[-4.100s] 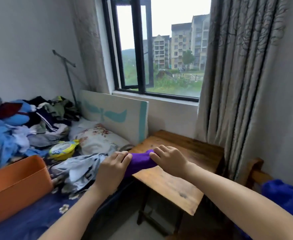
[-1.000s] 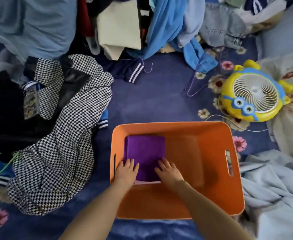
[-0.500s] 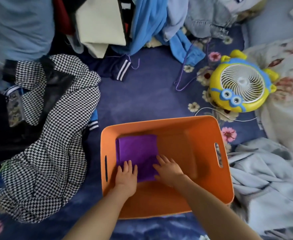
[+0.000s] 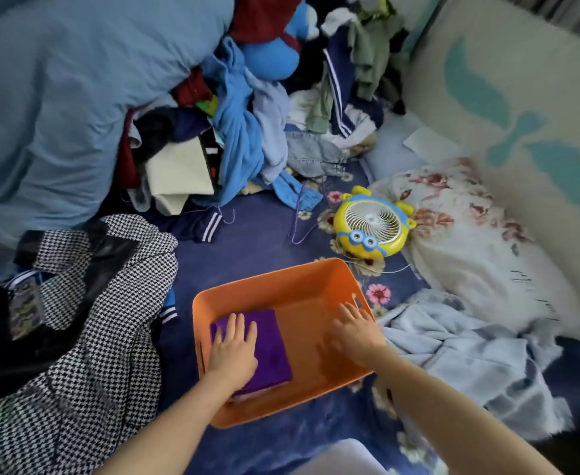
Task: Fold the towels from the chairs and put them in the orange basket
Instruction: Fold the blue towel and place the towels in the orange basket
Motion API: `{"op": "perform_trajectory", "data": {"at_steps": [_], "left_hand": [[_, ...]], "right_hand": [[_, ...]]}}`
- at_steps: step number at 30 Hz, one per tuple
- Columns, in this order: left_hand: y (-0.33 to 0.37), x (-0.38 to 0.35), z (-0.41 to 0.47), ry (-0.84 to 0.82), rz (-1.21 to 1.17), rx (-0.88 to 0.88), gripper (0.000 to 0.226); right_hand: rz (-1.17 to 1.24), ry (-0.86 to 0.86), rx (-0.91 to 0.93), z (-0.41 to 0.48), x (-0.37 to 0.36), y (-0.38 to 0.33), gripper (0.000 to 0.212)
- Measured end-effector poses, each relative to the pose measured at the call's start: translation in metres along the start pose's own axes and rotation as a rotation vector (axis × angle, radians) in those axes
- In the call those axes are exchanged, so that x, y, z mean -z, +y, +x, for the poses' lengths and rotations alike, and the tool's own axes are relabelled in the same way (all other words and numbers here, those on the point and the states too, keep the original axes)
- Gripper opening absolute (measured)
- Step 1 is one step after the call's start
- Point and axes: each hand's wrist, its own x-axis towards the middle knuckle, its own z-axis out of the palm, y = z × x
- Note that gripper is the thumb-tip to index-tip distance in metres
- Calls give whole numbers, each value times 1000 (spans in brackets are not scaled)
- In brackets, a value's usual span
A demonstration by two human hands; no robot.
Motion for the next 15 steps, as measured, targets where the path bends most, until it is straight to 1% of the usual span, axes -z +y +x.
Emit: {"op": "perform_trajectory", "data": {"at_steps": [4, 6, 8, 9, 10, 12, 13, 15], "left_hand": [[15, 37, -17, 189, 32, -86, 63], [27, 51, -24, 256, 40, -155, 62], [43, 66, -28, 340, 76, -221, 63], [52, 72, -31, 364, 96, -238, 63], [66, 77, -33, 386, 122, -270, 63], [92, 81, -39, 429, 149, -331, 67], [112, 83, -45, 487, 149, -403, 69], [147, 84, -52, 540, 209, -554, 67]], "right_hand": [[-10, 116, -160, -53, 17, 25, 58], [-8, 208, -196, -77, 22, 31, 64], [-36, 271, -296, -106, 30, 37, 68], [-31, 306, -316, -120, 29, 41, 67], [22, 313, -342, -141, 27, 44, 63], [26, 302, -425, -175, 12, 55, 57], [47, 321, -484, -199, 5, 62, 56], [71, 344, -560, -241, -8, 69, 57]]}}
